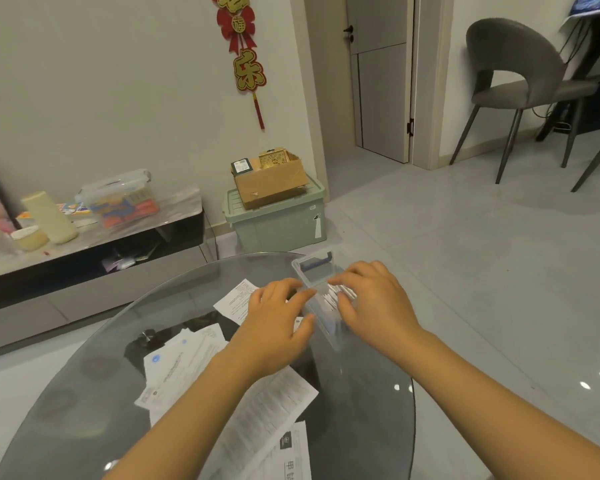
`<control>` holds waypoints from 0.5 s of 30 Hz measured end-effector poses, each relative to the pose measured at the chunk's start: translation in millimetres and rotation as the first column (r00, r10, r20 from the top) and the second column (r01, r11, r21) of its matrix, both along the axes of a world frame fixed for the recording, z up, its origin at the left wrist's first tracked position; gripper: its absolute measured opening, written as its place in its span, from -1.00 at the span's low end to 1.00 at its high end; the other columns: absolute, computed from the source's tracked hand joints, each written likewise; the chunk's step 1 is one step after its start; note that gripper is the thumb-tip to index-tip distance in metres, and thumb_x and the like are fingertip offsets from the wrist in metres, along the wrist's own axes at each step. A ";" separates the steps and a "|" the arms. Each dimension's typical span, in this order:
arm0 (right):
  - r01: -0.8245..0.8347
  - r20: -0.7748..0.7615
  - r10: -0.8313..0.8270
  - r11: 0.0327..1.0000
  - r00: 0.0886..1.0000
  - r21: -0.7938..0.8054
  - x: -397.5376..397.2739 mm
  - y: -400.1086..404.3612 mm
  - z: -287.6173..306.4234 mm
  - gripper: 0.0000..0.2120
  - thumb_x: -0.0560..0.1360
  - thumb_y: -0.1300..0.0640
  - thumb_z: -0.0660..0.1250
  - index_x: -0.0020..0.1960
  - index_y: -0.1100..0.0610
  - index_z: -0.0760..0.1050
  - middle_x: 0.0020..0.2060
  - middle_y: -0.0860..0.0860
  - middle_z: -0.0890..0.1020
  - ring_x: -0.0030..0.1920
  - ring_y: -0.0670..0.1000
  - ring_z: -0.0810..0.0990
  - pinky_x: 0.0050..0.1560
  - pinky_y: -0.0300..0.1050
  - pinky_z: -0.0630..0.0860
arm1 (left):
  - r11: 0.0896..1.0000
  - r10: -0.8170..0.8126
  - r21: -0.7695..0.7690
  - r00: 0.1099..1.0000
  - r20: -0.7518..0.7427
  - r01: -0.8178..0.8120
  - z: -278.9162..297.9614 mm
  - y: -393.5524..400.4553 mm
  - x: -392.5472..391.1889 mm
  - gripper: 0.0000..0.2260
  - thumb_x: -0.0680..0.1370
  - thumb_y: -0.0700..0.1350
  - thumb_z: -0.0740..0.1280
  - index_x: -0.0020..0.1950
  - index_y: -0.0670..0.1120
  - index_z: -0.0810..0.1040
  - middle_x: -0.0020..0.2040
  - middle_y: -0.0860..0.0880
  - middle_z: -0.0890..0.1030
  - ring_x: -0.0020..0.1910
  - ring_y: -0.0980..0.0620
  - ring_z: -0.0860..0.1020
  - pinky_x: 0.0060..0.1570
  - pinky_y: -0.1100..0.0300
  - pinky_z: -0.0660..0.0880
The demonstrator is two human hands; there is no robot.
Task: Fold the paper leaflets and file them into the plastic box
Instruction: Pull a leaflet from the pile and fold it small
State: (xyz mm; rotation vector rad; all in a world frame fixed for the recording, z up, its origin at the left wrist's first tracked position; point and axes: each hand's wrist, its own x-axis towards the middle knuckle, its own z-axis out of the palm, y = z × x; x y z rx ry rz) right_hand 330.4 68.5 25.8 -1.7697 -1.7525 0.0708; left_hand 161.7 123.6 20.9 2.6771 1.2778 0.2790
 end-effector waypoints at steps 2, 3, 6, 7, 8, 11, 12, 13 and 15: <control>-0.071 0.013 0.071 0.997 0.997 0.013 -13.8 -3.2 -1.1 -0.70 0.55 0.13 0.21 0.27 0.02 0.51 0.11 -0.07 0.52 0.19 0.00 0.38 0.16 -0.18 0.32 | 0.998 0.057 -0.015 0.998 -0.033 -0.057 -4.9 -5.7 -15.6 -0.58 0.60 0.04 0.09 0.47 0.12 0.22 0.45 0.09 0.21 0.45 0.02 0.13 0.46 0.01 0.03; -0.099 0.025 0.099 0.995 0.995 0.018 -19.5 -4.8 -1.7 -0.70 0.55 0.14 0.21 0.27 0.02 0.51 0.11 -0.07 0.53 0.20 0.00 0.38 0.16 -0.19 0.31 | 0.997 0.075 -0.014 0.996 -0.054 -0.076 -8.5 -7.2 -21.1 -0.58 0.60 0.00 0.11 0.48 0.10 0.20 0.46 0.09 0.21 0.44 0.02 0.14 0.46 0.01 0.03; -0.172 0.039 0.171 0.985 0.985 0.028 -39.6 -6.3 -5.1 -0.71 0.55 0.16 0.22 0.25 0.03 0.53 0.09 -0.06 0.54 0.21 -0.01 0.39 -0.01 -0.36 0.21 | 0.983 0.164 -0.065 0.983 -0.084 -0.169 -17.5 -13.1 -39.1 -0.54 0.60 0.02 0.12 0.50 0.08 0.16 0.48 0.06 0.20 0.44 0.00 0.16 0.46 0.01 0.10; -0.188 0.050 0.187 0.982 0.981 0.020 -43.4 -6.1 -6.1 -0.71 0.55 0.14 0.22 0.25 0.02 0.53 0.10 -0.07 0.54 0.21 -0.02 0.38 -0.04 -0.39 0.17 | 0.975 0.195 -0.092 0.976 -0.101 -0.204 -19.5 -14.9 -42.0 -0.52 0.60 0.04 0.12 0.51 0.06 0.14 0.50 0.05 0.18 0.45 -0.01 0.16 0.46 0.00 0.11; -0.209 0.065 0.208 0.978 0.976 0.002 -47.8 -4.8 -7.7 -0.70 0.56 0.13 0.21 0.26 0.01 0.51 0.12 -0.09 0.52 0.21 -0.04 0.36 -0.02 -0.39 0.16 | 0.964 0.220 -0.120 0.967 -0.130 -0.236 -21.6 -17.6 -45.7 -0.50 0.60 0.07 0.13 0.52 0.05 0.11 0.51 0.04 0.15 0.46 -0.01 0.15 0.46 0.01 0.11; -0.265 0.074 0.270 0.961 0.960 -0.075 -58.1 0.9 -11.1 -0.68 0.57 0.10 0.18 0.30 -0.02 0.47 0.18 -0.12 0.49 0.24 -0.07 0.32 0.16 -0.26 0.28 | 0.929 0.272 -0.205 0.943 -0.190 -0.309 -31.3 -27.2 -60.8 -0.44 0.59 0.12 0.15 0.54 0.03 0.05 0.53 0.01 0.10 0.48 -0.02 0.13 0.46 0.02 0.12; -0.290 0.081 0.300 0.950 0.950 -0.119 -63.4 3.2 -13.8 -0.68 0.57 0.10 0.16 0.30 -0.02 0.47 0.20 -0.11 0.48 0.24 -0.07 0.33 0.18 -0.21 0.31 | 0.915 0.291 -0.231 0.937 -0.192 -0.331 -36.3 -31.7 -69.2 -0.43 0.59 0.12 0.16 0.54 0.04 0.04 0.53 0.01 0.10 0.48 -0.02 0.14 0.45 0.03 0.13; -0.311 0.095 0.330 0.936 0.939 -0.166 -65.8 4.5 -14.7 -0.68 0.57 0.09 0.16 0.30 -0.02 0.46 0.21 -0.10 0.48 0.25 -0.06 0.33 0.18 -0.17 0.33 | 0.907 0.303 -0.242 0.933 -0.192 -0.344 -39.6 -35.3 -74.8 -0.43 0.58 0.13 0.17 0.53 0.05 0.04 0.53 0.02 0.10 0.47 -0.01 0.14 0.45 0.04 0.13; -0.349 0.140 0.397 0.895 0.907 -0.278 -73.9 8.5 -20.8 -0.67 0.57 0.09 0.15 0.30 -0.02 0.46 0.22 -0.07 0.48 0.26 -0.02 0.36 0.17 -0.11 0.36 | 0.895 0.330 -0.244 0.922 -0.201 -0.374 -44.0 -40.3 -88.0 -0.41 0.57 0.15 0.19 0.53 0.06 0.05 0.51 0.04 0.11 0.46 0.00 0.15 0.43 0.06 0.13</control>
